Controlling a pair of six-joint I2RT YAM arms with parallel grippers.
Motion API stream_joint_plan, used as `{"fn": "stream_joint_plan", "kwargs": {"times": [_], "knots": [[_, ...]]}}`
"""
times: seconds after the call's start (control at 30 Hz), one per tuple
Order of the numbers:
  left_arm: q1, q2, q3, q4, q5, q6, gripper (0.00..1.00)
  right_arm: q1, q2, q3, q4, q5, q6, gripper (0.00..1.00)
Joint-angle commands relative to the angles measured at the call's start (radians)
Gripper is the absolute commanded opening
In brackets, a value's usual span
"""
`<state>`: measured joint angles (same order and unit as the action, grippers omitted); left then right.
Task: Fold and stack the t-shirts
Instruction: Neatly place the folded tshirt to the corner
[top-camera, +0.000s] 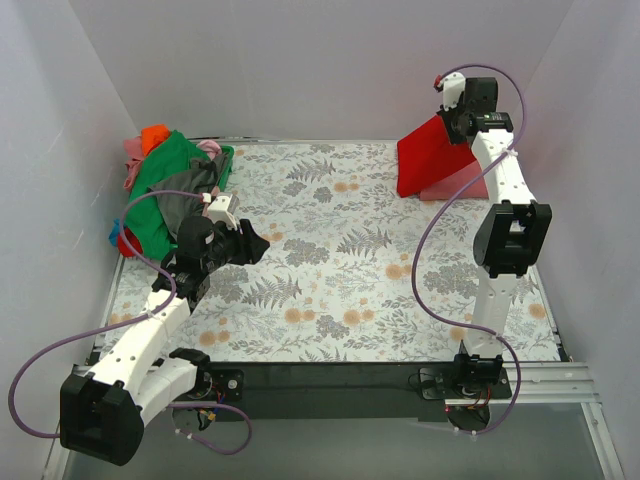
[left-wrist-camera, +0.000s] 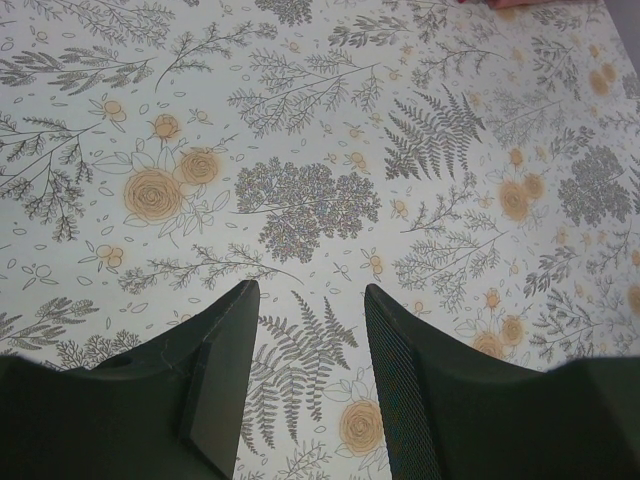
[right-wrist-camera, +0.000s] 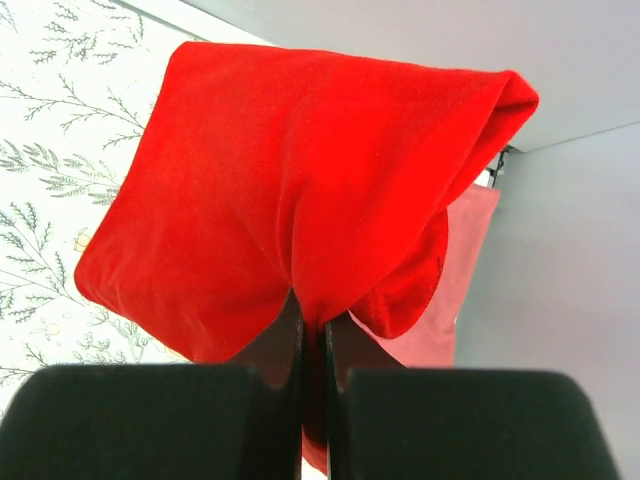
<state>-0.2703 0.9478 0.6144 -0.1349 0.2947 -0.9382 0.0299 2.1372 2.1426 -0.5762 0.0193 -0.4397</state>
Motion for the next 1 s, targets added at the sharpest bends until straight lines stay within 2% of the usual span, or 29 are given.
{"fn": "stream_joint_plan", "kwargs": {"times": [0.0, 0.97], "knots": [[0.003, 0.002, -0.008, 0.008, -0.005, 0.016, 0.45, -0.008, -0.088, 0.003, 0.061, -0.039, -0.007, 0.01], [0.003, 0.005, -0.010, 0.009, -0.002, 0.019, 0.45, -0.054, -0.120, 0.028, 0.058, -0.024, -0.042, 0.01]]}}
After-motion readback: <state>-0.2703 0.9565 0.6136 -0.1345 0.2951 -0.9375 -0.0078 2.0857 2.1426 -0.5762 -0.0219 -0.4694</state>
